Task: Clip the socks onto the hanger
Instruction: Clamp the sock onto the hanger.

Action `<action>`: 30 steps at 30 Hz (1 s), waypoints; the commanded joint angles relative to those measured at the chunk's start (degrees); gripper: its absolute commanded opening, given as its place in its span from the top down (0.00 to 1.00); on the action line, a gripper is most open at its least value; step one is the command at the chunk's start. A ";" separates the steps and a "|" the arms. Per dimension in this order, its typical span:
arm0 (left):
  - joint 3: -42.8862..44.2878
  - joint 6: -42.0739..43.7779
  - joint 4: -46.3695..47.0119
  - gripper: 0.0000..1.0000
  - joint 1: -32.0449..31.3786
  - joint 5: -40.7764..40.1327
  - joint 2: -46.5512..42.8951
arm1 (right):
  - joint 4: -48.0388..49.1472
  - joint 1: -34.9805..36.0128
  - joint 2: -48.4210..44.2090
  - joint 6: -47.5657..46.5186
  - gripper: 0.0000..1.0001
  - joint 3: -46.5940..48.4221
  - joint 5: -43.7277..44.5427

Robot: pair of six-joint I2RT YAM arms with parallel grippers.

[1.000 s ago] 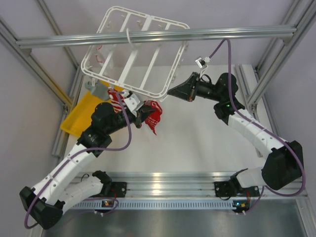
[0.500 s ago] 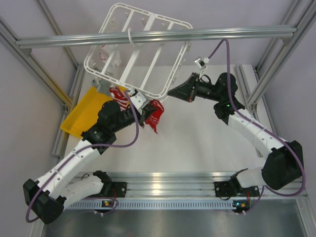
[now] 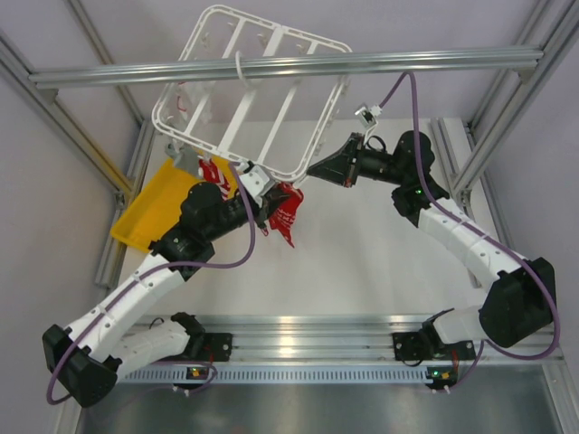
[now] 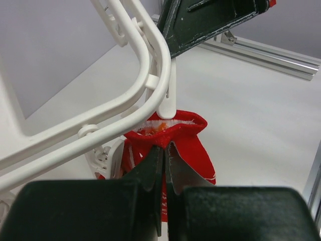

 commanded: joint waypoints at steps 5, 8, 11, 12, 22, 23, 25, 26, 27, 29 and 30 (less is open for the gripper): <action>3.30 -0.85 5.57 1.00 -1.17 -0.75 0.92 | -3.04 -0.34 0.56 -3.28 1.00 3.25 -1.22; 3.47 -0.59 5.92 1.00 -1.35 -0.75 0.92 | -4.18 -0.34 0.47 -4.60 1.00 3.51 -0.78; 4.00 -0.50 6.01 1.00 -1.52 -1.19 1.19 | -4.44 -0.25 0.38 -5.04 1.00 3.43 -0.86; 4.17 -0.41 6.27 1.00 -1.61 -1.80 1.27 | -4.45 -0.07 0.38 -5.21 1.00 3.43 -0.95; 4.62 0.90 8.12 1.00 -2.31 -1.55 2.33 | -5.41 0.10 0.29 -5.74 0.98 4.04 -1.39; 4.62 0.99 8.12 1.00 -2.32 -1.46 2.42 | -5.41 0.19 0.29 -5.74 0.91 4.04 -1.48; 4.44 1.08 8.47 1.00 -2.40 -1.55 2.59 | -5.59 0.19 0.29 -5.83 0.84 4.04 -1.65; 4.53 1.08 8.38 1.00 -2.40 -1.63 2.59 | -5.68 0.19 0.29 -5.74 0.75 4.04 -1.66; 4.53 0.99 8.47 1.00 -2.40 -1.72 2.77 | -5.76 0.19 0.38 -5.74 0.70 4.13 -1.66; 4.61 0.99 8.56 1.00 -2.40 -2.07 2.85 | -6.11 0.19 0.47 -5.66 0.61 4.39 -1.57; 4.62 0.91 8.65 1.00 -2.40 -2.42 2.94 | -6.29 0.19 0.56 -5.66 0.60 4.48 -1.48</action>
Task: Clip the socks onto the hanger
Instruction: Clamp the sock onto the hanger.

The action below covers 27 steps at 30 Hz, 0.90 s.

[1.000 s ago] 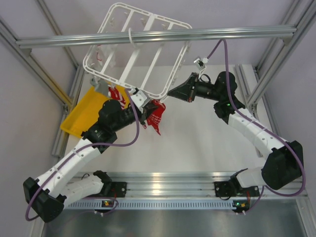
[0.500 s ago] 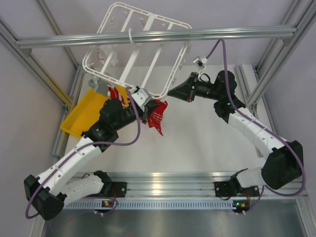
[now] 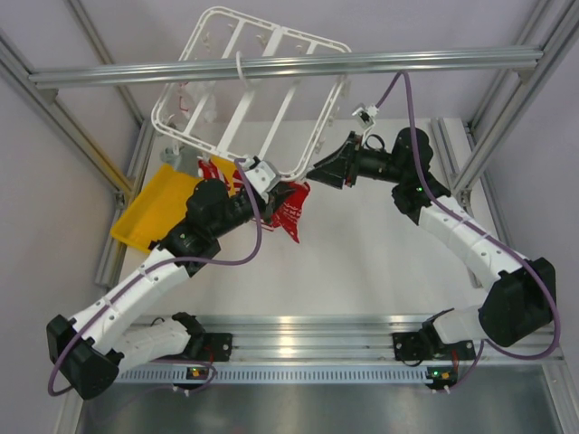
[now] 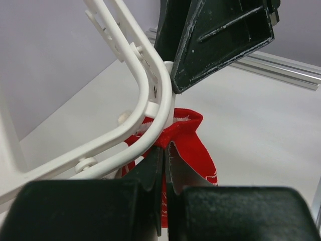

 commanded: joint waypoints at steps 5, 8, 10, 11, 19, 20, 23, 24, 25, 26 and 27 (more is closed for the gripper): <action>2.98 -0.52 4.93 1.00 -0.50 -0.88 0.28 | -1.05 0.17 0.03 -0.19 0.52 2.93 -0.80; 3.59 -1.22 3.26 0.99 -0.50 -1.22 0.72 | -0.96 0.08 -0.23 0.34 0.46 2.76 -0.54; 4.12 -1.92 1.42 0.73 -0.50 -1.05 1.15 | -0.78 -0.18 -0.84 0.86 0.40 2.32 0.08; 4.38 -2.27 0.63 0.64 -0.50 -1.05 1.16 | -0.78 -0.18 -1.11 1.13 0.38 2.23 0.17; 5.08 -6.05 -7.97 0.18 -0.50 1.50 -2.09 | -1.91 -2.99 -7.95 2.10 0.38 -2.42 2.71; 5.35 -6.67 -9.56 0.14 -0.41 1.50 -2.36 | -2.97 -3.26 -8.75 1.58 0.38 -2.69 3.24; 5.70 -9.83 -14.12 0.02 0.20 2.02 -4.72 | -9.80 -3.96 -12.70 -2.99 0.37 -2.96 5.78; 5.53 -12.10 -14.75 0.02 0.90 2.98 -5.25 | -11.66 -4.31 -13.67 -5.61 0.36 -2.87 8.05; 5.27 -13.51 -15.37 0.02 1.95 4.12 -5.78 | -13.42 -4.40 -15.51 -6.77 0.36 -2.61 9.38; 5.18 -15.09 -16.07 0.02 4.31 5.53 -6.74 | -16.31 -4.49 -16.40 -8.00 0.36 -2.43 10.53; 5.17 -17.98 -16.51 0.02 5.38 5.63 -7.01 | -18.77 -4.75 -17.19 -10.01 0.36 -2.17 12.36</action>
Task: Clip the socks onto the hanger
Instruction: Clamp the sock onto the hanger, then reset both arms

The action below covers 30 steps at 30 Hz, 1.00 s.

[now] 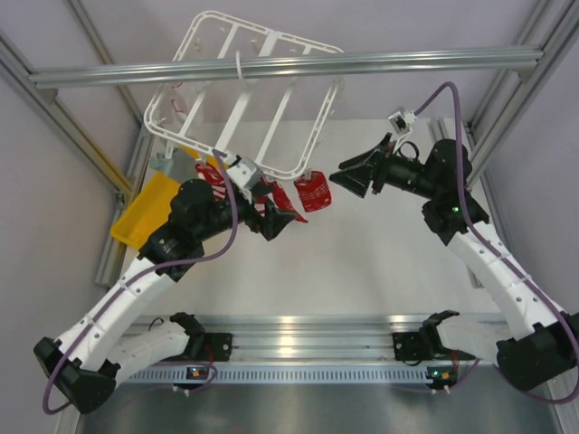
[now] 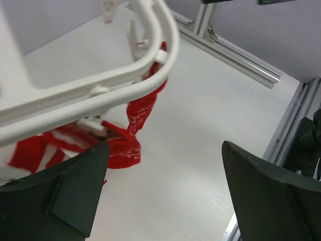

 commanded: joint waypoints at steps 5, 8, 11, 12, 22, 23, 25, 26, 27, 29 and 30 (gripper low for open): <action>3.35 -12.10 -5.64 0.02 10.81 5.20 -5.80 | -14.26 -1.23 -8.52 -12.11 0.34 1.99 7.56; 3.17 -12.90 -8.45 0.02 14.95 6.00 -8.87 | -17.86 -1.15 -10.80 -15.80 0.30 1.64 8.00; 3.52 -8.10 -13.63 0.02 18.37 4.50 -11.25 | -20.59 -1.23 -13.87 -20.01 0.25 -1.25 8.88; 4.22 -4.59 -16.26 0.02 18.91 4.50 -11.09 | -20.59 -1.23 -13.88 -20.46 0.23 -1.26 9.06; 9.33 14.08 -43.97 0.02 19.09 -23.34 -6.24 | -26.92 -1.41 -21.43 -28.20 0.04 -9.87 15.83; 8.63 14.17 -43.71 0.02 19.09 -24.49 -7.12 | -26.31 -1.50 -22.14 -28.11 0.03 -10.66 15.74; 6.70 13.56 -43.27 0.02 19.09 -24.59 -9.23 | -25.96 -2.11 -23.80 -27.23 0.03 -12.24 15.12; 6.34 13.29 -43.09 0.02 19.18 -23.98 -10.54 | -26.04 -2.46 -24.25 -26.88 0.02 -12.42 14.86; 6.25 13.64 -43.18 0.02 19.44 -24.15 -11.08 | -26.22 -2.55 -24.52 -26.71 0.02 -12.51 14.51; 6.95 12.77 -43.00 0.02 19.70 -25.11 -11.87 | -26.57 -2.82 -24.87 -26.79 0.02 -12.34 14.16; 7.04 12.33 -43.09 0.02 19.79 -24.42 -12.22 | -26.57 -2.64 -24.87 -26.71 0.01 -12.16 13.72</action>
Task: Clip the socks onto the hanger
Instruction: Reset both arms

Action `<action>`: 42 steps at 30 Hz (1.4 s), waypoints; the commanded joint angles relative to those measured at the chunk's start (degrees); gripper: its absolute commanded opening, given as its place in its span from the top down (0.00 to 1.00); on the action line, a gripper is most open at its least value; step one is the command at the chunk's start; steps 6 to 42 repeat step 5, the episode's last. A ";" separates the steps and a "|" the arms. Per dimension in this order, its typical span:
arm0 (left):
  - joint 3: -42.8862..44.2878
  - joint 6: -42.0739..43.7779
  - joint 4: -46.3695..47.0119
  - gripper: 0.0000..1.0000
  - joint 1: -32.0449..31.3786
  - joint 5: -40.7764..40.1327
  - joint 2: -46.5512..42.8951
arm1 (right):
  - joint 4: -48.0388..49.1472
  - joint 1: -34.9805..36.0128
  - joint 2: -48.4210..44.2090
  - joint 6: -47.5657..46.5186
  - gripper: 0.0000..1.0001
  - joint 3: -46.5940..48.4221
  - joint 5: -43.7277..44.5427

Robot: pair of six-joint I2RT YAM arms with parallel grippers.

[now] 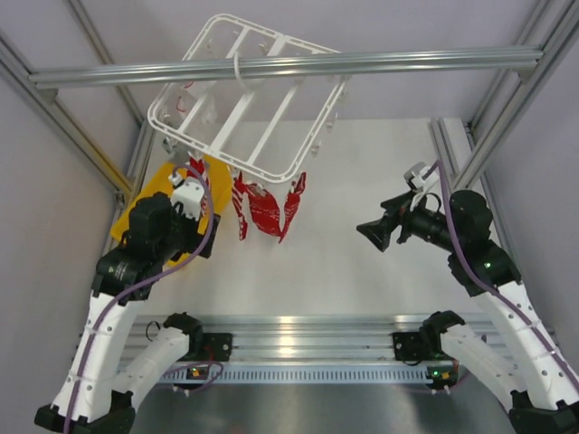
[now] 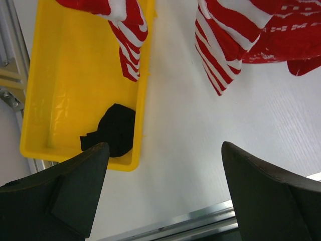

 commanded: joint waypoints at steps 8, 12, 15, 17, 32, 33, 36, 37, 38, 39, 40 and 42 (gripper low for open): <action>1.38 -1.35 -0.03 0.02 0.67 -2.11 -2.87 | 2.31 -0.98 -1.18 0.36 0.00 1.24 -1.48; 1.38 -1.35 -0.03 0.02 0.67 -2.11 -2.87 | 2.31 -0.98 -1.18 0.36 0.00 1.24 -1.48; 1.38 -1.35 -0.03 0.02 0.67 -2.11 -2.87 | 2.31 -0.98 -1.18 0.36 0.00 1.24 -1.48; 1.38 -1.35 -0.03 0.02 0.67 -2.11 -2.87 | 2.31 -0.98 -1.18 0.36 0.00 1.24 -1.48; 1.38 -1.35 -0.03 0.02 0.67 -2.11 -2.87 | 2.31 -0.98 -1.18 0.36 0.00 1.24 -1.48; 1.38 -1.35 -0.03 0.02 0.67 -2.11 -2.87 | 2.31 -0.98 -1.18 0.36 0.00 1.24 -1.48; 1.38 -1.35 -0.03 0.02 0.67 -2.11 -2.87 | 2.31 -0.98 -1.18 0.36 0.00 1.24 -1.48; 1.38 -1.35 -0.03 0.02 0.67 -2.11 -2.87 | 2.31 -0.98 -1.18 0.36 0.00 1.24 -1.48; 1.38 -1.35 -0.03 0.02 0.67 -2.11 -2.87 | 2.31 -0.98 -1.18 0.36 0.00 1.24 -1.48; 1.38 -1.35 -0.03 0.02 0.67 -2.11 -2.87 | 2.31 -0.98 -1.18 0.36 0.00 1.24 -1.48; 1.38 -1.35 -0.03 0.02 0.67 -2.11 -2.87 | 2.31 -0.98 -1.18 0.36 0.00 1.24 -1.48; 1.38 -1.35 -0.03 0.02 0.67 -2.11 -2.87 | 2.31 -0.98 -1.18 0.36 0.00 1.24 -1.48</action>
